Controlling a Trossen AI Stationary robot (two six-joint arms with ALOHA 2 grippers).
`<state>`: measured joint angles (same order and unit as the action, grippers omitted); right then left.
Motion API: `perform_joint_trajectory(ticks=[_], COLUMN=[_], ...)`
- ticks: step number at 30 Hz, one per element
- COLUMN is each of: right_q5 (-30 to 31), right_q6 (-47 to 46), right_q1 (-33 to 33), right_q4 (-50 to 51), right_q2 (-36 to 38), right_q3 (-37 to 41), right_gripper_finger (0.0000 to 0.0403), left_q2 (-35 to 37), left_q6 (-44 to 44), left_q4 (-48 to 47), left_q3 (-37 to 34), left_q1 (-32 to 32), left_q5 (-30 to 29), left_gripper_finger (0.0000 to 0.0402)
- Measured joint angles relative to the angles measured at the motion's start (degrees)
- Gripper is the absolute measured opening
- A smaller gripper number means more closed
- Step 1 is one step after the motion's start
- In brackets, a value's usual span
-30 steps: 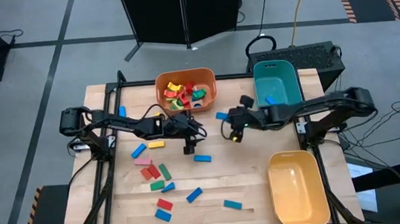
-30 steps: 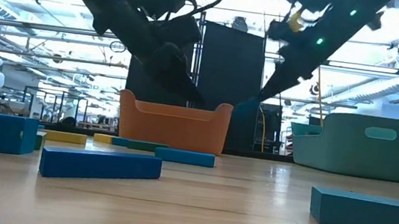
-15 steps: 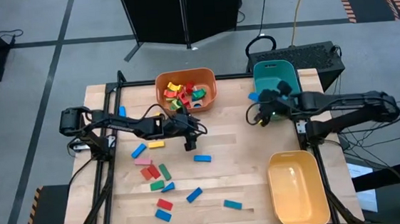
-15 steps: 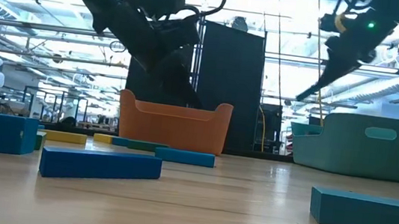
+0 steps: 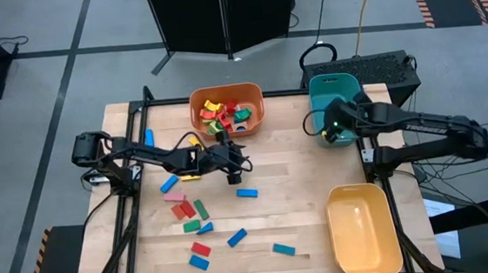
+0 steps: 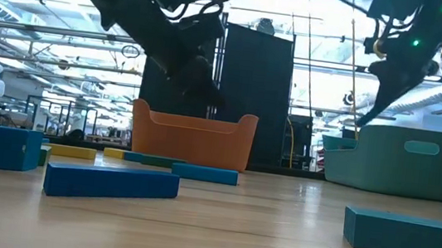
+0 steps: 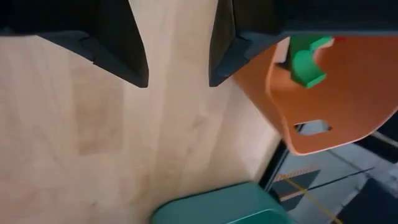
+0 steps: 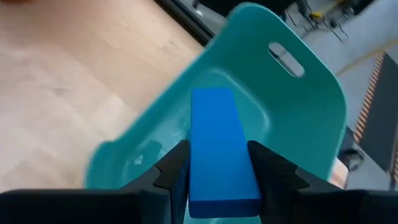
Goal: Sort blocks by size
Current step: Put the blue rectangular block into the green bin
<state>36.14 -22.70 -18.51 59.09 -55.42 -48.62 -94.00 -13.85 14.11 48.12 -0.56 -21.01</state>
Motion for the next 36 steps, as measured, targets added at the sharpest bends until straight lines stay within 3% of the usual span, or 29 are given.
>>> perform_joint_trajectory(ticks=[6,11,19,27,36], right_q5=[-1.1,-8.79,-11.12,-15.28,-15.28], right_q6=[2.38,5.76,11.1,12.29,14.65], right_q1=[-6.44,-11.59,-16.48,-17.43,-17.43], right_q4=[-0.84,-2.68,-8.61,-12.23,-13.7], right_q2=[-0.91,-1.89,-4.38,-10.57,-12.87], right_q3=[1.6,2.82,2.95,2.95,2.95], right_gripper_finger=[0.0127,0.0128,0.0128,0.0129,0.0211], left_q2=[0.0,0.0,0.0,0.0,0.0], left_q6=[1.53,1.53,1.54,1.51,1.49], left_q4=[-0.1,-0.07,-0.07,-2.06,-3.32], left_q3=[0.0,0.0,0.0,0.0,0.0], left_q1=[-0.01,0.0,0.0,0.0,0.0], left_q5=[0.51,0.6,1.7,1.72,1.72], left_gripper_finger=[0.0169,0.0169,0.0169,0.0169,0.0169])
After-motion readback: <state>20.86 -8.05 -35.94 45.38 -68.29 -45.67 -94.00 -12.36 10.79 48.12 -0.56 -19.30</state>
